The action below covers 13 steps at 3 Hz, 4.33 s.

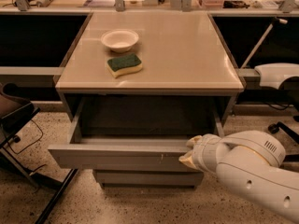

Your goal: Open top drawer

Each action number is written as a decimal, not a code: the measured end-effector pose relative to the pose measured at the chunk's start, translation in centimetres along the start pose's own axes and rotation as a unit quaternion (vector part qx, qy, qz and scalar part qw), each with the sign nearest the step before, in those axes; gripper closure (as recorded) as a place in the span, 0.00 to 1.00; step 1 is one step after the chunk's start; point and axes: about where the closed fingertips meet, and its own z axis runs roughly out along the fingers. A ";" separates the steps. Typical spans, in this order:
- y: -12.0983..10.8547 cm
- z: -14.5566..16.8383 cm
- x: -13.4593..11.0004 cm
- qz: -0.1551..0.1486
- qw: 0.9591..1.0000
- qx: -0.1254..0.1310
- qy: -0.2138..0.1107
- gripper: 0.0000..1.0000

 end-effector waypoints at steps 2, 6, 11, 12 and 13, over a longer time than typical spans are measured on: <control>0.8 -0.9 0.5 0.007 1.000 0.001 -0.001 1.00; 2.3 -2.3 1.3 0.018 1.000 0.004 -0.001 1.00; 4.6 -4.1 2.6 0.035 0.999 0.006 -0.002 1.00; 4.6 -4.2 2.5 0.035 0.999 0.006 -0.002 1.00; 5.2 -4.6 2.8 0.039 0.999 0.006 -0.002 1.00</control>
Offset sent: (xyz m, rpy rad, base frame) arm -0.2176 0.0357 -0.0602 0.0958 -0.0273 -0.1771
